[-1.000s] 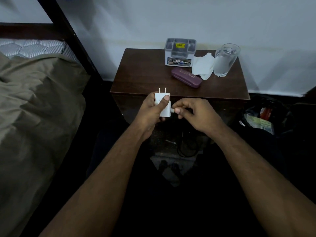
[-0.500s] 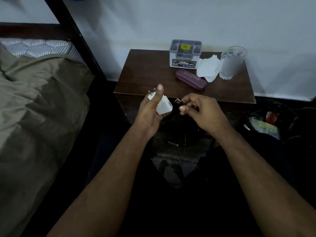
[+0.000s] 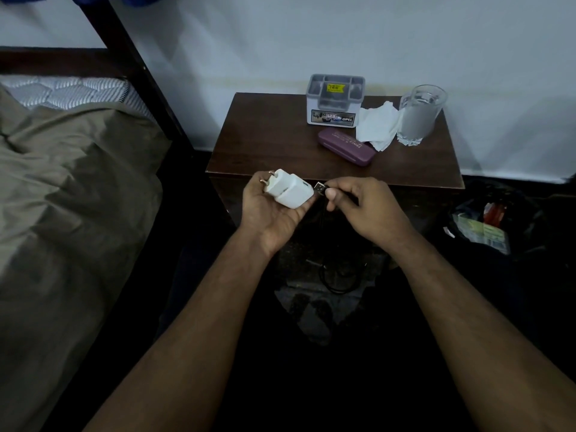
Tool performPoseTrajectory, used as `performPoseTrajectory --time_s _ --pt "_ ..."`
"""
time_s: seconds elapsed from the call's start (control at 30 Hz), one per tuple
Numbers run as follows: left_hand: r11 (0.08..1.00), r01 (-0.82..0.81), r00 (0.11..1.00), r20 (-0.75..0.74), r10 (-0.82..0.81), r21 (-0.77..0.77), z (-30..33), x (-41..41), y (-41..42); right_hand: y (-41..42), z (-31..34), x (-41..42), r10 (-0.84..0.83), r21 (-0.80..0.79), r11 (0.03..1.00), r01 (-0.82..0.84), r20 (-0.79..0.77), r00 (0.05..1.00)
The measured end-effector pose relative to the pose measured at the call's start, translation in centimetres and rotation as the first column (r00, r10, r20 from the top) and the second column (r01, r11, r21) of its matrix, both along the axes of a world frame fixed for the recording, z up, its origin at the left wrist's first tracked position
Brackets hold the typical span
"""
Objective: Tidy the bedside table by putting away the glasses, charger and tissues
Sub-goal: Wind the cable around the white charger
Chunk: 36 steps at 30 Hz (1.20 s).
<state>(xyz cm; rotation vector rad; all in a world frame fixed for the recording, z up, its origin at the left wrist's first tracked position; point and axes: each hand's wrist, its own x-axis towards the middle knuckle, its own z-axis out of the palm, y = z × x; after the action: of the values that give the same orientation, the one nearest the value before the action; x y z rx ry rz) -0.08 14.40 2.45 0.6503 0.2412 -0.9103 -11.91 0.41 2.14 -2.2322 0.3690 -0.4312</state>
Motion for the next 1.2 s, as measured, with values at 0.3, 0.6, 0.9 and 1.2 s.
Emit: performPoseTrajectory --time_s 0.3,0.6,0.9,1.2 --pt "0.941 0.172 0.912 0.314 -0.264 0.292 -0.6 -0.8 -0.8 -0.3 0.0 0.0 -0.010 0.047 0.999 0.008 0.050 0.999" --pt "0.928 0.142 0.880 0.385 -0.278 0.345 -1.1 -1.2 -1.0 -1.2 -0.2 0.0 -0.087 0.086 0.993 0.083 0.045 0.995" --pt "0.888 -0.025 0.829 0.506 -0.238 0.458 -2.1 -1.3 -1.6 -0.4 0.2 0.0 -0.043 0.187 0.981 0.046 -0.019 0.999" --pt "0.871 -0.130 0.699 0.667 -0.258 0.473 -2.4 -1.4 -1.2 0.0 0.4 0.0 0.013 0.253 0.967 -0.001 -0.049 0.999"
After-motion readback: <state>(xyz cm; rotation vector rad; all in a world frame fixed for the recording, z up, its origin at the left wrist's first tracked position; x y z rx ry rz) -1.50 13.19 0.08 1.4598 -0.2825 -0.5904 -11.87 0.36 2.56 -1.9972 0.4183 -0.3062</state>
